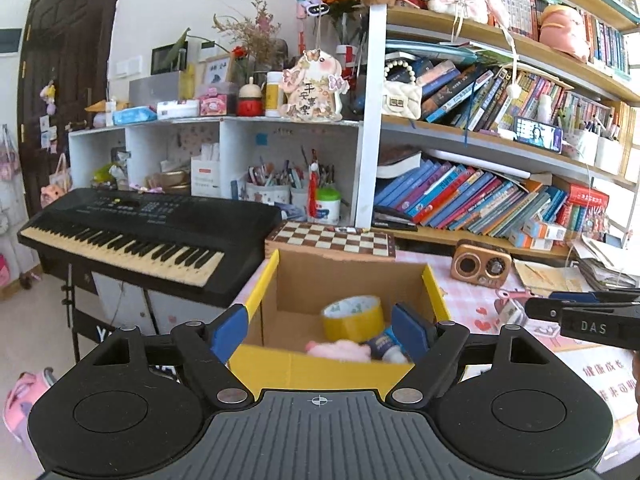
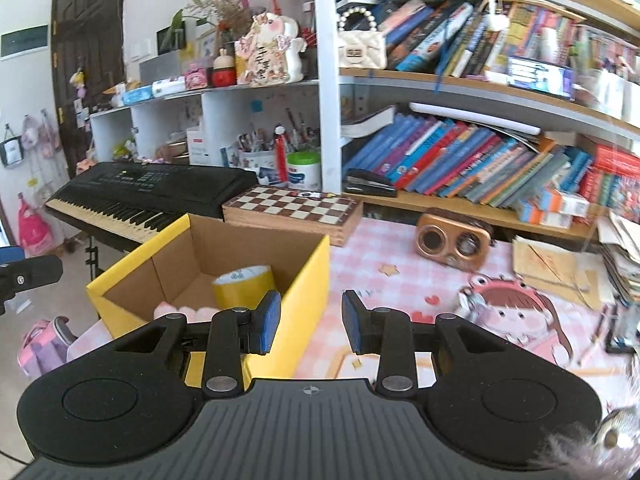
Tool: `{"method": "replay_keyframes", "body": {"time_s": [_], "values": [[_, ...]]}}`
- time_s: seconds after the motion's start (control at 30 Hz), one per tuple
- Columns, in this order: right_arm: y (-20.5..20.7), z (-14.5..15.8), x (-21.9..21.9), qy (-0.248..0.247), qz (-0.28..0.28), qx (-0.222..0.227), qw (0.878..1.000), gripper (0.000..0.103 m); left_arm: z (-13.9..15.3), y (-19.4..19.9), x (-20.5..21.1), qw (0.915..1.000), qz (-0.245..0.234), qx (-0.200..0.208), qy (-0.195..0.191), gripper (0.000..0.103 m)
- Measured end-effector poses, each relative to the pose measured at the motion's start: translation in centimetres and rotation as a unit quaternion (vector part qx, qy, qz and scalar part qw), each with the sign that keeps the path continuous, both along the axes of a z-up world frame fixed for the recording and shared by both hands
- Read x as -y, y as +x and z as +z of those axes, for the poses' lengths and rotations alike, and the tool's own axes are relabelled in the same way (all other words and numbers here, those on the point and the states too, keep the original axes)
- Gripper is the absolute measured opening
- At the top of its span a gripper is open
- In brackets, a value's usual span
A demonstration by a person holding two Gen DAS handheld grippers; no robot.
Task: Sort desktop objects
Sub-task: 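Withdraw both open tools from the yellow box back over the table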
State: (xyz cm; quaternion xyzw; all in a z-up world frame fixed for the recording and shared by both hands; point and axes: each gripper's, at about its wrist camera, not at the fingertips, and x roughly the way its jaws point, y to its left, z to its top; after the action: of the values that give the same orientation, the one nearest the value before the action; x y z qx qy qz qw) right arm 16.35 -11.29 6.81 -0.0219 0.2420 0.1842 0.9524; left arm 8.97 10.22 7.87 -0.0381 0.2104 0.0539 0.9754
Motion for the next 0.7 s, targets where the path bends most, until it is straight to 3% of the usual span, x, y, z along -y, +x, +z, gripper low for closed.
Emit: {"method": "replay_keyframes", "body": {"time_s": [0.7], "values": [[-10.3, -5.3, 0.5, -0.011, -0.038, -0.037, 0.999, 0.032, -3.7, -7.1, 0.9, 0.9989, -0.008, -0.044, -0.01, 0.081]]}}
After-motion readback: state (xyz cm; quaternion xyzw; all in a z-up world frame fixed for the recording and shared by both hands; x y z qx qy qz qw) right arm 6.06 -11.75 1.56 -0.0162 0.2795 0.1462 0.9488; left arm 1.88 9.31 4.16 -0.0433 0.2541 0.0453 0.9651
